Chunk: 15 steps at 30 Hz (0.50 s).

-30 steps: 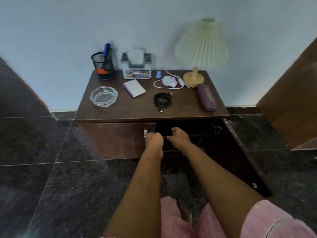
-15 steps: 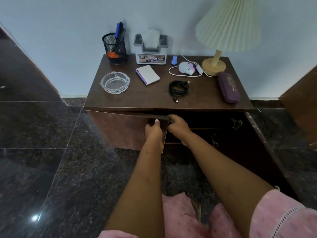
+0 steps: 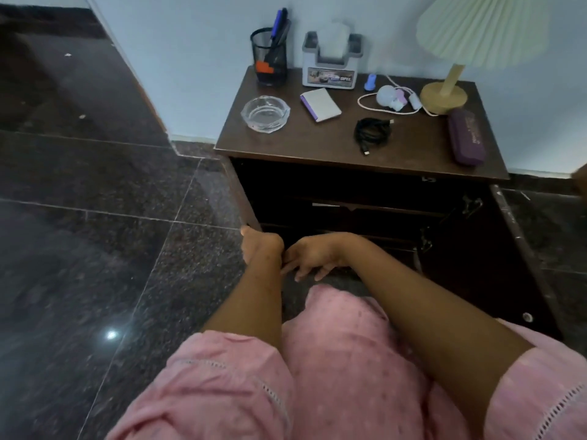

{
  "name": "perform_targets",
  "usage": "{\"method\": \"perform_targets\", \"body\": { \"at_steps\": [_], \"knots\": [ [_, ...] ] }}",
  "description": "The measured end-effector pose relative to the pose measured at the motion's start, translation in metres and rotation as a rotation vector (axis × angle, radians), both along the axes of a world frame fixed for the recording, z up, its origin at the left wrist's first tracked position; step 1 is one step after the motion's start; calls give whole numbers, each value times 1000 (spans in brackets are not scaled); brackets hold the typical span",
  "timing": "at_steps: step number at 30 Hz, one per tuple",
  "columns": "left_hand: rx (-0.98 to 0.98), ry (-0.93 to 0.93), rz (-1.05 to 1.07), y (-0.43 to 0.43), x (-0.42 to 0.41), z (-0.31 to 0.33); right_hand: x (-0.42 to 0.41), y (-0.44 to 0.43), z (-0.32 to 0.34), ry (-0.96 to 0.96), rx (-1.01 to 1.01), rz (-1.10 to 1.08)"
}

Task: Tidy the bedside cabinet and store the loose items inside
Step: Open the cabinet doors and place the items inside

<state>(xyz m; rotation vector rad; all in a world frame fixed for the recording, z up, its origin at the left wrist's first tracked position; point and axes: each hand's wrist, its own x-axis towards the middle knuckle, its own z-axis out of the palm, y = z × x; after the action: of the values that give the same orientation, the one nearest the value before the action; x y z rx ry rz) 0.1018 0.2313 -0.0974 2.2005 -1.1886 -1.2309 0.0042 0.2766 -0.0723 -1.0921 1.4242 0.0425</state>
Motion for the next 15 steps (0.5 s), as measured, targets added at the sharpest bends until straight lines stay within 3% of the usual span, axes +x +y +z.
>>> {"method": "perform_targets", "body": {
  "at_steps": [3,6,8,12,15],
  "knots": [
    [7,-101,-91,-5,38,6,39,-17,11,89,-91,164],
    [30,-204,-167,-13,70,5,57,-48,25,389,-417,281],
    [35,-284,-193,-18,85,4,67,-65,28,493,-563,286],
    [26,-481,-167,-22,88,-2,103,-63,9,632,-651,444],
    [-180,-721,-202,-9,82,-20,116,-64,-4,701,-645,390]
  ]
}}
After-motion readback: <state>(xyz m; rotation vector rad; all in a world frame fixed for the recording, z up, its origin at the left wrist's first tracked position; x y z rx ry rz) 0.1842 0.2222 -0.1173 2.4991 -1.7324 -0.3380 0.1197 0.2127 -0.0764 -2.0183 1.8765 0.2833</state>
